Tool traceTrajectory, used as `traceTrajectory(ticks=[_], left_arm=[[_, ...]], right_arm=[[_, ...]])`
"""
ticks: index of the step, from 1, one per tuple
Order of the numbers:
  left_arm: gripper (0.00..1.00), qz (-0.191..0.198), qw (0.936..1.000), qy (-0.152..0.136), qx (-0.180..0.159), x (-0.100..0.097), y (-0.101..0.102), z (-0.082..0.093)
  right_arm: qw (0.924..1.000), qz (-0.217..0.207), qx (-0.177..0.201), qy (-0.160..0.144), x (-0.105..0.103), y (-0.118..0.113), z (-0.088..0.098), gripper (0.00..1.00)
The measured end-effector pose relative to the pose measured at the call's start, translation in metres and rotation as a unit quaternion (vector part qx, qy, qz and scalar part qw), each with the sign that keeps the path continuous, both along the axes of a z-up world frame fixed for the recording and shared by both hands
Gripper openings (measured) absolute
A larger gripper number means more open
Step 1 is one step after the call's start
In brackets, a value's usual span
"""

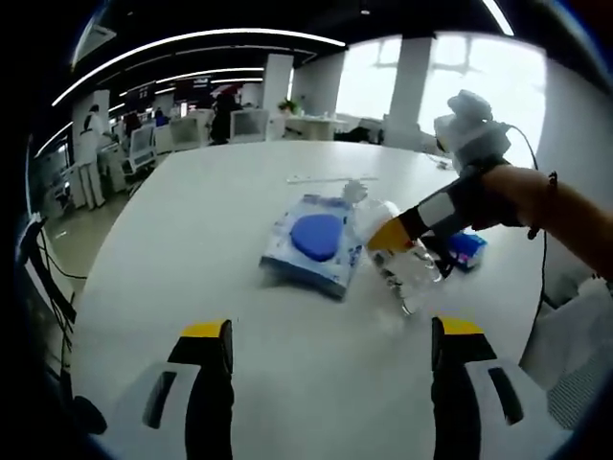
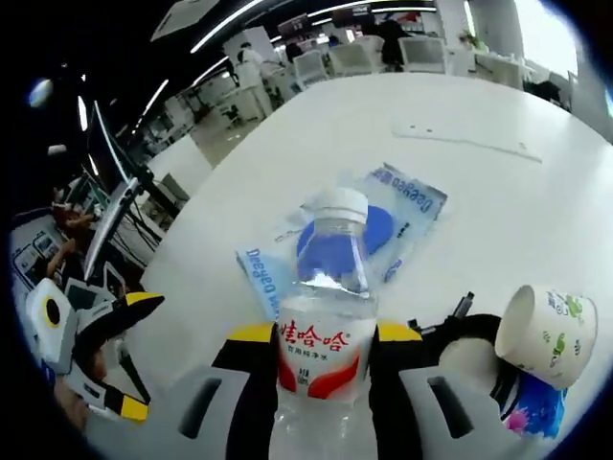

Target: Arrange the tabletop items into an orderly group along one side of the table until the central work area is clear of visible clutter.

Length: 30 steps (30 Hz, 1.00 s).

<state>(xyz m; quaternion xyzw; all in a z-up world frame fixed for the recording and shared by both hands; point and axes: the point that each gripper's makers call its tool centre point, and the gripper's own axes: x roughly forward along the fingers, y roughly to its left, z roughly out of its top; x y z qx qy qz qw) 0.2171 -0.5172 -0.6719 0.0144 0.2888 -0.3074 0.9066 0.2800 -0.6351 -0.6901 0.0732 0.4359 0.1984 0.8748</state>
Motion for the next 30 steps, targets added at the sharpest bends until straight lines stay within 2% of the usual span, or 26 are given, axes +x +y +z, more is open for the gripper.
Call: traceTrajectory(ticks=[2, 8, 11, 12, 14, 16, 18, 22, 26, 30], left_arm=[[0.83, -0.002, 1.0, -0.001, 0.003, 0.0, -0.001, 0.001], [0.83, -0.007, 1.0, -0.007, 0.0, 0.0, -0.002, 0.003], [0.83, -0.01, 0.9999, -0.006, 0.001, -0.001, -0.003, 0.003], [0.83, -0.01, 0.9999, -0.006, 0.002, -0.001, -0.002, 0.003], [0.83, -0.011, 0.9999, -0.006, 0.002, -0.002, -0.003, 0.003], [0.83, -0.012, 0.9998, -0.014, -0.005, -0.002, -0.004, 0.007], [0.83, -0.013, 0.9996, -0.022, -0.01, -0.002, -0.005, 0.01], [0.82, -0.02, 0.9996, -0.022, 0.001, -0.003, -0.006, 0.008], [0.82, -0.02, 0.9994, -0.024, -0.01, -0.003, -0.009, 0.009], [0.81, -0.021, 0.9995, -0.024, -0.006, -0.004, -0.008, 0.008]], right_arm=[[0.9996, 0.007, -0.002, -0.027, 0.003, 0.002, 0.007, 0.32], [0.9982, 0.017, -0.01, -0.057, 0.002, 0.005, 0.014, 0.32], [0.9957, 0.02, -0.01, -0.089, 0.005, 0.006, 0.021, 0.32], [0.9938, 0.026, -0.014, -0.107, 0.007, 0.007, 0.023, 0.32], [0.9918, 0.03, -0.019, -0.122, 0.006, 0.008, 0.023, 0.32], [0.9866, 0.037, -0.018, -0.158, 0.009, 0.01, 0.026, 0.32], [0.9835, 0.042, -0.016, -0.176, 0.008, 0.011, 0.027, 0.32], [0.9787, 0.044, -0.017, -0.2, 0.007, 0.014, 0.028, 0.32], [0.9739, 0.048, -0.021, -0.221, 0.003, 0.014, 0.029, 0.33], [0.9672, 0.043, -0.018, -0.25, -0.003, 0.011, 0.03, 0.33]])
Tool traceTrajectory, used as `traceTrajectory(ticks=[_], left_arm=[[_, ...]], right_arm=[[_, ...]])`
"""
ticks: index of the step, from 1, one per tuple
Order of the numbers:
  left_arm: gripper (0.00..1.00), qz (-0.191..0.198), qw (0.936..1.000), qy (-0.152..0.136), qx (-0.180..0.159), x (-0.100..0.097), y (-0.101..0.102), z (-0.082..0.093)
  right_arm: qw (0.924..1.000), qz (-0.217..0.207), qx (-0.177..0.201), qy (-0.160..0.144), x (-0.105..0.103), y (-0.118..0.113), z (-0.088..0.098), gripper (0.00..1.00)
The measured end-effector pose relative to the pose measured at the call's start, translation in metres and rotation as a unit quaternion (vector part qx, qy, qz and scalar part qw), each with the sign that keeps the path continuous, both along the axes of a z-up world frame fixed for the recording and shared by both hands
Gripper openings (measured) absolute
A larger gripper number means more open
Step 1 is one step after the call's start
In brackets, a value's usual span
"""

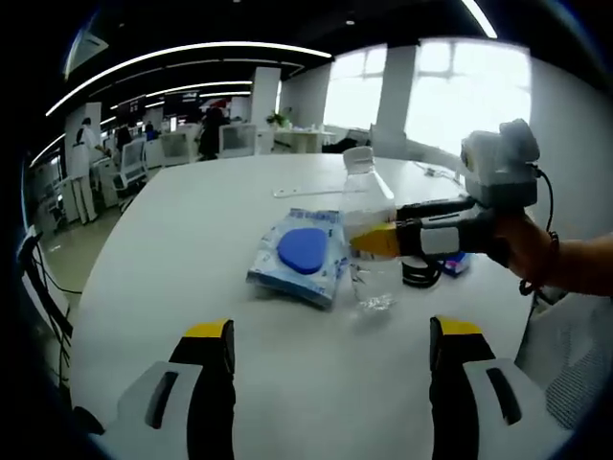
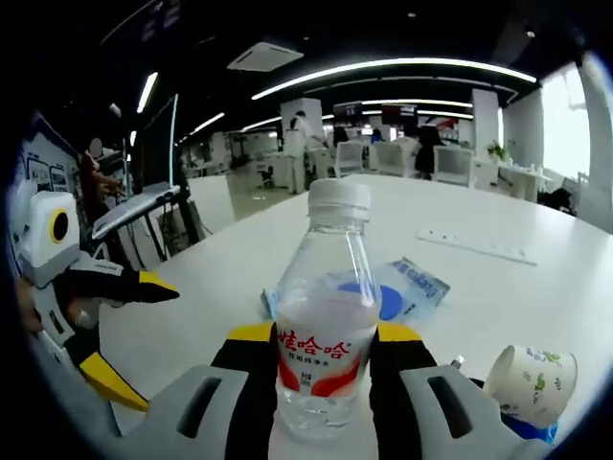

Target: Arrange the tabletop items into an orderly group along one side of the table until the central work area is clear of visible clutter.

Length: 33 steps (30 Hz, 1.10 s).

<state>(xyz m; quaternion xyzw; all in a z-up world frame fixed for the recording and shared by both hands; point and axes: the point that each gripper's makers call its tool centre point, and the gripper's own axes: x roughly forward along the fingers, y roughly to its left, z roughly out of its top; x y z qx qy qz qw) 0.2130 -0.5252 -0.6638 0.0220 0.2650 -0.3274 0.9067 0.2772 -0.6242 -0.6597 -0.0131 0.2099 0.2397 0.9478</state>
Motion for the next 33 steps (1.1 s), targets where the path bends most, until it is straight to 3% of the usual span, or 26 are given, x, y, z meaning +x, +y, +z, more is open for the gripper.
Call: traceTrajectory(ticks=[4, 12, 33], left_arm=[[0.8, -0.004, 1.0, 0.002, 0.009, -0.002, 0.001, -0.002], [0.8, -0.006, 0.9999, -0.002, 0.011, -0.005, 0.0, -0.001], [0.79, -0.006, 1.0, -0.006, 0.005, -0.013, -0.004, 0.002]], right_arm=[[0.9997, 0.003, -0.012, -0.02, -0.006, 0.002, 0.001, 0.34], [0.9991, 0.002, -0.028, -0.03, -0.016, -0.002, 0.0, 0.34], [0.9983, -0.024, -0.051, -0.012, -0.036, -0.007, -0.006, 0.35]])
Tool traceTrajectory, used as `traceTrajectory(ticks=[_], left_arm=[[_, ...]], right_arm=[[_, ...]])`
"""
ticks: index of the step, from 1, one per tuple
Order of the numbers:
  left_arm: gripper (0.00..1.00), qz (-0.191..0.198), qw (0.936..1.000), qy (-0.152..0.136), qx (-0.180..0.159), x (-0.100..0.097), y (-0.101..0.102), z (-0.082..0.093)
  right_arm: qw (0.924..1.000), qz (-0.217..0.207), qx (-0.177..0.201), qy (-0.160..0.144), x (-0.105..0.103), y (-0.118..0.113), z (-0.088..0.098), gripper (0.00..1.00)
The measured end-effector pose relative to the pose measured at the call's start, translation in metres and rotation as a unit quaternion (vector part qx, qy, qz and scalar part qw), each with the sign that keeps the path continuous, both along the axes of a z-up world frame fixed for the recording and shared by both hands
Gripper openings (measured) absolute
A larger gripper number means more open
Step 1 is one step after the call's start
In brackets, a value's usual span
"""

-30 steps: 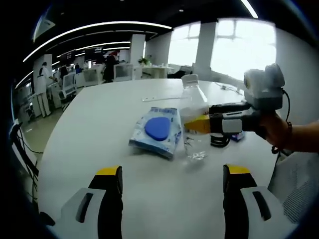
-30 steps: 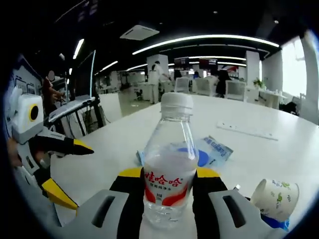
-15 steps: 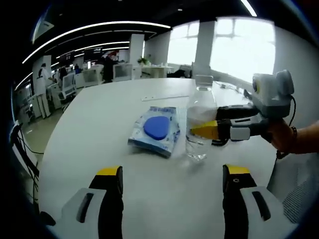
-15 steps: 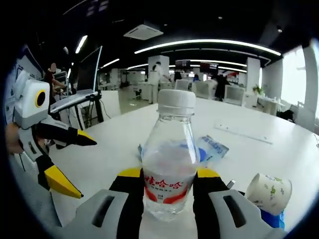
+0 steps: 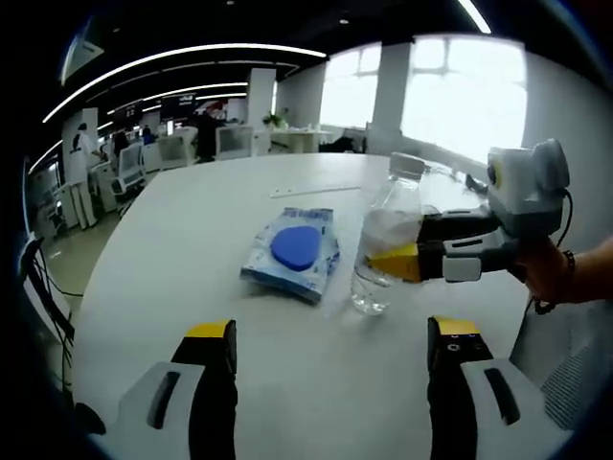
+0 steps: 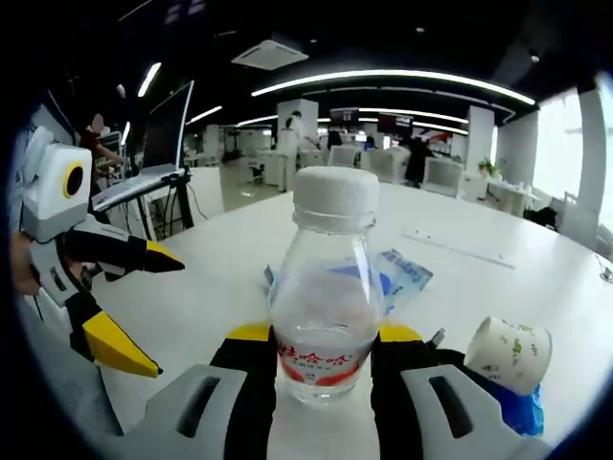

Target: Arrange the tabletop items into an orderly group along one side of the table until the central work area is clear of visible clutter.

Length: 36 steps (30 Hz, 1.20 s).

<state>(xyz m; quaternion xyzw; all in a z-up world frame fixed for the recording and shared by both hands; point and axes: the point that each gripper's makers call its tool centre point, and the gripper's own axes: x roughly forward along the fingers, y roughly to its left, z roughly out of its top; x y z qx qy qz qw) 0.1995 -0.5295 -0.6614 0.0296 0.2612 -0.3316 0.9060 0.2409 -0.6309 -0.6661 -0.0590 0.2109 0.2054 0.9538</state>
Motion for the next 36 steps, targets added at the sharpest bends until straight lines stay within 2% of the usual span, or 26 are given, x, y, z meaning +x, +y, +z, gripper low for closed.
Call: traceTrajectory(ticks=[22, 29, 31, 33, 36], left_arm=[[0.78, -0.002, 1.0, -0.007, 0.001, -0.0058, -0.0005, 0.0039], [0.78, 0.001, 1.0, -0.007, 0.001, -0.006, 0.0018, 0.0039], [0.78, 0.002, 1.0, -0.006, 0.002, -0.006, 0.0022, 0.0035], [0.78, 0.002, 1.0, -0.007, 0.003, -0.0056, 0.0024, 0.0036], [0.78, 0.002, 1.0, -0.007, 0.002, -0.0058, 0.0017, 0.0038]], right_arm=[[0.9945, -0.101, -0.011, 0.027, 0.0018, -0.002, -0.0024, 0.35], [0.9943, -0.105, -0.001, 0.019, 0.0024, -0.002, -0.0015, 0.36], [0.9943, -0.104, 0.016, 0.019, 0.0028, -0.001, -0.0001, 0.37], [0.9948, -0.097, 0.025, 0.017, 0.0035, 0.0019, 0.0005, 0.41], [0.9959, -0.087, 0.016, 0.013, 0.003, 0.0048, -0.0006, 0.45]])
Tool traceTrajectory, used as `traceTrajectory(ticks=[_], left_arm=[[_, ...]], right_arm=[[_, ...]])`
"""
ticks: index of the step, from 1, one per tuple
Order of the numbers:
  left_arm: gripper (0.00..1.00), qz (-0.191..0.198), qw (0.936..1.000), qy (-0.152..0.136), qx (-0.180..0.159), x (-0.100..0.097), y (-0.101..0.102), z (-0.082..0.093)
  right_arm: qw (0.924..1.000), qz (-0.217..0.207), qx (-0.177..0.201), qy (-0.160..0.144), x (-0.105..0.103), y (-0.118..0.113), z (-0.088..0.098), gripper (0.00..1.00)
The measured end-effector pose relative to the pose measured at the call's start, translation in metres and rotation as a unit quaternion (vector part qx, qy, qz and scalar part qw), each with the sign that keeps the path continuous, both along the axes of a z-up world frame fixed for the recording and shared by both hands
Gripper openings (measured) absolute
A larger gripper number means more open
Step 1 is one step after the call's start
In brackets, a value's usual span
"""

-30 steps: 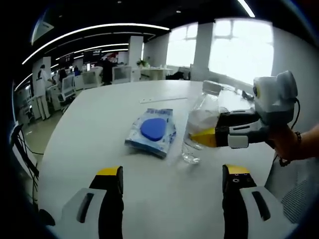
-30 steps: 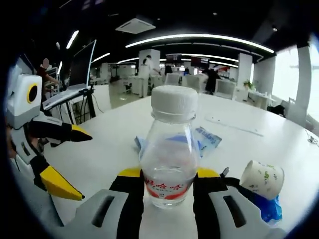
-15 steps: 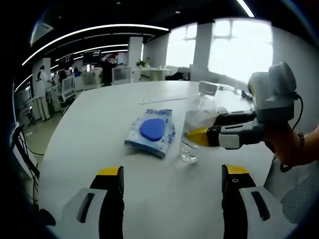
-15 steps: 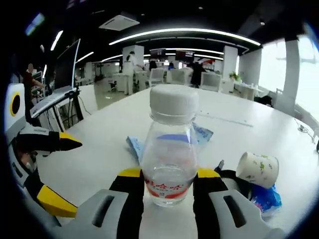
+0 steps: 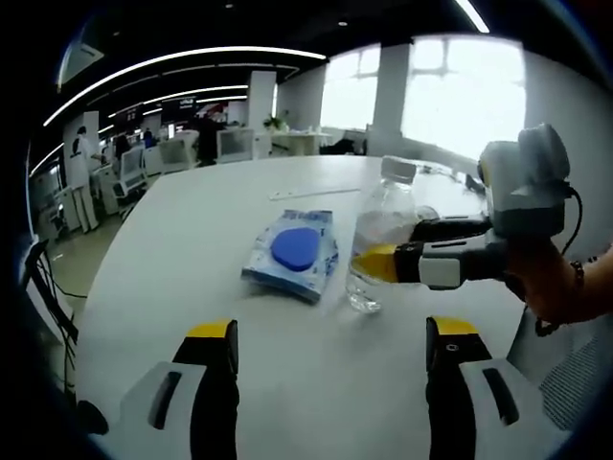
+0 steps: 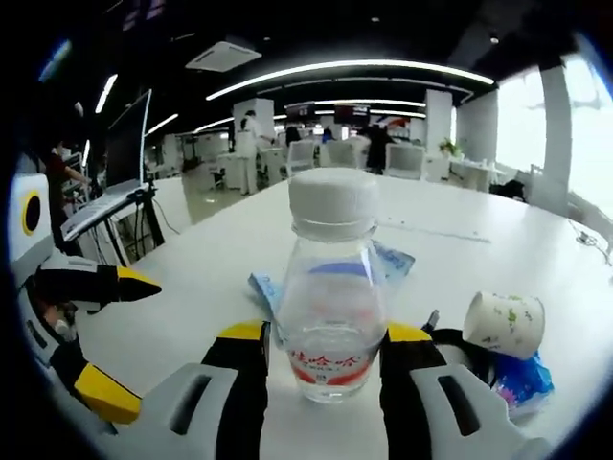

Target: Arrange the tabletop items into an orderly group along one side of the table until the central work area is clear of visible clutter.

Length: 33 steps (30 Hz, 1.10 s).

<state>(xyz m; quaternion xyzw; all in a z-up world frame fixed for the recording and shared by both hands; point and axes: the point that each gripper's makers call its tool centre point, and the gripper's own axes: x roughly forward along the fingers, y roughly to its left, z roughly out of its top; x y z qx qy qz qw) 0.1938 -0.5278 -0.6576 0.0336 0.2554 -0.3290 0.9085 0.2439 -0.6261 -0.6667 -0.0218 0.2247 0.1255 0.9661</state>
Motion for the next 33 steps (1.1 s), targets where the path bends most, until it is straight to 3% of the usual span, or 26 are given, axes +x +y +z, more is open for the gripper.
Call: traceTrajectory(ticks=[14, 20, 33], left_arm=[[0.8, 0.012, 0.9999, -0.006, -0.002, -0.001, 0.002, 0.003], [0.84, 0.004, 0.9999, -0.015, 0.007, -0.002, -0.004, 0.005], [0.96, 0.03, 0.9992, -0.027, 0.006, 0.003, -0.004, 0.008]], right_arm=[[0.999, 0.03, 0.001, -0.032, -0.002, -0.002, 0.016, 0.61], [0.9964, 0.067, -0.001, -0.052, -0.006, -0.005, 0.026, 0.68], [0.9939, 0.081, -0.003, -0.075, -0.017, -0.031, 0.047, 0.98]])
